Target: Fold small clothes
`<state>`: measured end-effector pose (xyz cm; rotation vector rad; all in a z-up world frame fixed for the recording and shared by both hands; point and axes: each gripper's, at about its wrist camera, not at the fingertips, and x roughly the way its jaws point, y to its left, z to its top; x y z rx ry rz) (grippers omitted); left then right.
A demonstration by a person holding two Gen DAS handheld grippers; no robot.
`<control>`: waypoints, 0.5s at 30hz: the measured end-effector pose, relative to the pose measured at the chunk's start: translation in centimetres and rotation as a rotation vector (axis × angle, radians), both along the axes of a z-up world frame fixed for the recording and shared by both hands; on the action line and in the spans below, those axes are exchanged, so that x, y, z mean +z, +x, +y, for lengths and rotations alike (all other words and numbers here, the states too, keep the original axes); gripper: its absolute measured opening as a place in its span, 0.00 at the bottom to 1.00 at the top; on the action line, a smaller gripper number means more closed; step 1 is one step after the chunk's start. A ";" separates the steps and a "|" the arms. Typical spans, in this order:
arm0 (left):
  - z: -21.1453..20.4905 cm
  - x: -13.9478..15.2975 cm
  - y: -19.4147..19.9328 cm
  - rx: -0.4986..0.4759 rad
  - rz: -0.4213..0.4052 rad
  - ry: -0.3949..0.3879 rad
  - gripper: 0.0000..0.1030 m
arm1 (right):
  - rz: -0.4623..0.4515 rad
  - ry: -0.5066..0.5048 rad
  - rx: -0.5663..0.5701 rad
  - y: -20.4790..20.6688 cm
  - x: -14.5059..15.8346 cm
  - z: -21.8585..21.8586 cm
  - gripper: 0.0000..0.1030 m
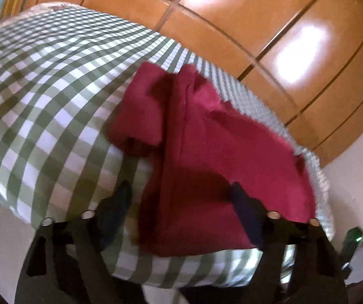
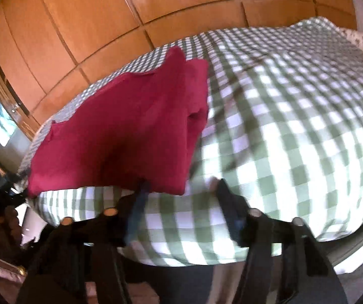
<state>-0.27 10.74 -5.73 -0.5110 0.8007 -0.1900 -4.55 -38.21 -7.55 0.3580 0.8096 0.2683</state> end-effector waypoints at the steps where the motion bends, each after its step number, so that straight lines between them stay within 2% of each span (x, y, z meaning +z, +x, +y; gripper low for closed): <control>1: 0.0 0.0 0.0 -0.002 0.002 -0.001 0.49 | -0.001 -0.011 0.017 0.2 0.1 0.3 0.17; 2: 0.2 -0.1 0.2 -0.006 0.010 -0.010 0.33 | -0.008 -0.062 0.014 0.4 0.5 0.7 0.13; 3: 0.3 -0.2 0.3 0.001 0.020 -0.006 0.29 | -0.021 -0.089 0.005 0.4 0.9 0.6 0.12; 4: 0.5 -0.2 0.2 0.005 0.015 -0.014 0.20 | -0.033 -0.116 -0.021 0.5 1.3 0.4 0.10; 7: 1.2 -0.4 0.2 0.011 0.009 -0.025 0.18 | -0.028 -0.114 -0.082 0.7 1.0 -1.4 0.07; 8: 1.2 -0.5 0.4 0.009 0.011 -0.025 0.18 | 0.000 -0.140 -0.106 0.8 0.3 -1.7 0.00; 9: 1.3 -0.6 0.5 0.006 0.012 -0.025 0.18 | 0.024 -0.134 -0.102 1.1 -0.3 -2.1 0.00; 11: 1.7 -0.6 0.5 0.002 0.010 -0.038 0.22 | 0.027 -0.057 -0.124 0.7 -0.5 -3.0 0.00; 12: 1.8 -0.6 0.5 0.009 0.011 -0.044 0.27 | 0.016 -0.019 -0.154 0.6 -0.2 -3.5 0.03; 14: 2.3 -0.3 0.5 0.028 -0.006 -0.068 0.60 | -0.043 -0.036 -0.211 0.5 1.5 -3.8 0.32; 15: 2.4 -0.1 0.4 0.040 -0.018 -0.077 0.69 | -0.092 -0.066 -0.224 0.6 2.7 -3.3 0.55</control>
